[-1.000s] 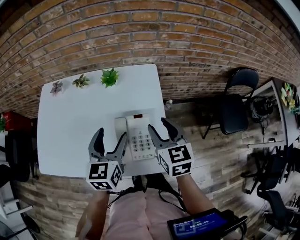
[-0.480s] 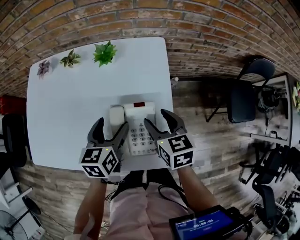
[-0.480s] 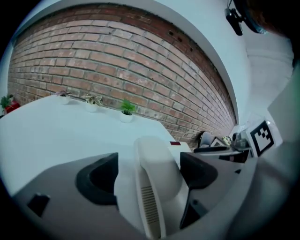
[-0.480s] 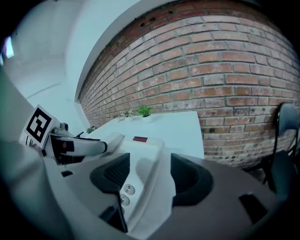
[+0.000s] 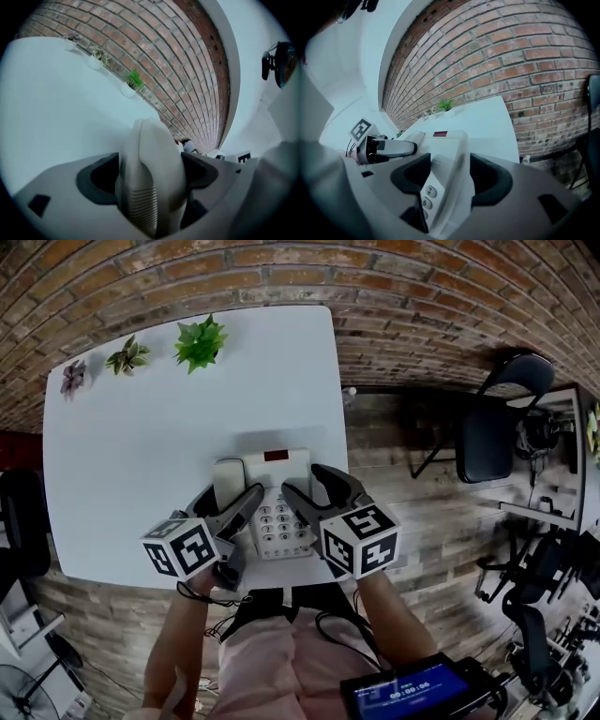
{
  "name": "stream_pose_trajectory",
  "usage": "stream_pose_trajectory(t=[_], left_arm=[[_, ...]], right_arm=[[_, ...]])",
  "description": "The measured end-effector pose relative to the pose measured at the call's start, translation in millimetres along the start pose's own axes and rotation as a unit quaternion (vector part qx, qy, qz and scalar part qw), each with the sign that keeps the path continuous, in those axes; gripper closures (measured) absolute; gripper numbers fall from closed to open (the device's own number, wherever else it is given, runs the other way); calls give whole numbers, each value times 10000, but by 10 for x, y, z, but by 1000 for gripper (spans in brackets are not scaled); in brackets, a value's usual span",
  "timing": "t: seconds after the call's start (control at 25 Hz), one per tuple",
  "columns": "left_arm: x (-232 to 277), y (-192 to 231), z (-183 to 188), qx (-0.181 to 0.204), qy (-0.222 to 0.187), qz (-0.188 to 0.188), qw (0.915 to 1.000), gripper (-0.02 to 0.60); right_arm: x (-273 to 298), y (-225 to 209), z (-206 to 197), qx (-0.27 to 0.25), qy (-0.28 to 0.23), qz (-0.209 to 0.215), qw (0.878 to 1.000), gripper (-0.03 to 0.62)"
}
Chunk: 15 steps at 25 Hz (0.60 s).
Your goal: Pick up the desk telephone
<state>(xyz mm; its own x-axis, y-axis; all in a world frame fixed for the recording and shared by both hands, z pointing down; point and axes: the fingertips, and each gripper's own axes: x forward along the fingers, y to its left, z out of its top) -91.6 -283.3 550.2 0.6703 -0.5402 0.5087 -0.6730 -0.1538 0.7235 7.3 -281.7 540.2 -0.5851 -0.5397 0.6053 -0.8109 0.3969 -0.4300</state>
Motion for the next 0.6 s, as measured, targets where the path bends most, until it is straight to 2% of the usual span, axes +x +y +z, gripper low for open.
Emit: stream_pose_trajectory(t=[0.16,0.32,0.44,0.6], left_arm=[[47,9,-35,-112,252,-285,9992,167],[87,6,-70,36,537,-459,9975,149],[81,-1,-56,190,466,-398,9979,154],[17,-52,-8,482,160,-249,9984,175]], right_arm=[[68,7,-41,286,189,370,9987,327],[125,13,-84,582,386,802,9943,330],[134,13,-83,506,448,841,9942,327],[111,39,-56,418,323,891,9946,319]])
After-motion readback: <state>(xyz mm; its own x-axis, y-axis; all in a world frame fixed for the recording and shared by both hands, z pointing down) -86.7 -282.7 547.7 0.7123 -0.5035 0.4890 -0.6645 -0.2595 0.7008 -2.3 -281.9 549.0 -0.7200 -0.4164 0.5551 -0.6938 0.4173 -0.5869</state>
